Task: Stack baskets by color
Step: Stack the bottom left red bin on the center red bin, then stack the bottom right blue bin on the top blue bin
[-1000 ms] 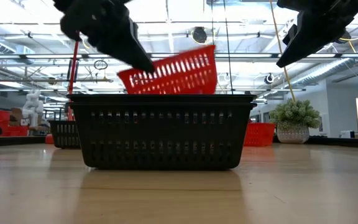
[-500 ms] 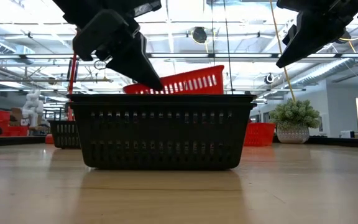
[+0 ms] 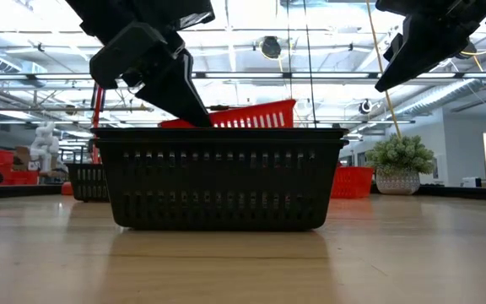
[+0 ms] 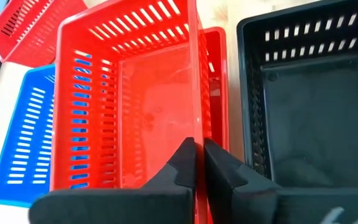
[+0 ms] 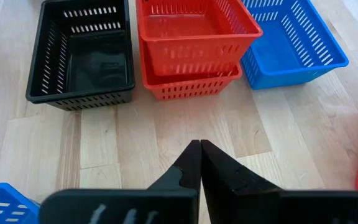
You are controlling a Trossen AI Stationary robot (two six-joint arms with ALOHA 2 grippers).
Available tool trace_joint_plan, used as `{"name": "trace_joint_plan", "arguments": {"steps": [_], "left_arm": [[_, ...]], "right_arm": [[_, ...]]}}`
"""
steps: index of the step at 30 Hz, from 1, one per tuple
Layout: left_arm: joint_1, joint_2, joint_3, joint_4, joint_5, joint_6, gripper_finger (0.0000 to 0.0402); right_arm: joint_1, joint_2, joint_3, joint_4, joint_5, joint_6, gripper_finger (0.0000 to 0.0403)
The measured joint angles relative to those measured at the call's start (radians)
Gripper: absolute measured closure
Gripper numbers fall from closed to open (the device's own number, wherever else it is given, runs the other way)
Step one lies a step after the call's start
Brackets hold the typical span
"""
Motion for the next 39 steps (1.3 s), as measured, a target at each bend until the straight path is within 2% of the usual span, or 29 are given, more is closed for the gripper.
{"name": "trace_joint_plan", "arguments": {"steps": [4, 12, 29, 32, 39], "left_arm": [[0.005, 0.0, 0.0, 0.0, 0.001, -0.005, 0.0379], [0.027, 0.0, 0.0, -0.019, 0.03, -0.029, 0.0389], [0.029, 0.0, 0.0, -0.015, 0.03, -0.043, 0.0367], [0.032, 0.0, 0.0, -0.009, 0.028, -0.051, 0.0341], [0.031, 0.0, 0.0, 0.017, 0.019, -0.056, 0.0251]], "right_arm": [[0.0, 0.0, 0.0, 0.0, 0.0, 0.004, 0.0401], [0.0, 0.0, 0.0, 0.0, 0.0, 0.004, 0.0401], [0.0, 0.0, 0.0, 0.0, -0.001, 0.005, 0.0401], [0.0, 0.0, 0.0, 0.0, -0.001, 0.005, 0.0401], [0.001, 0.0, 0.0, 0.014, -0.006, 0.016, 0.0401]]}}
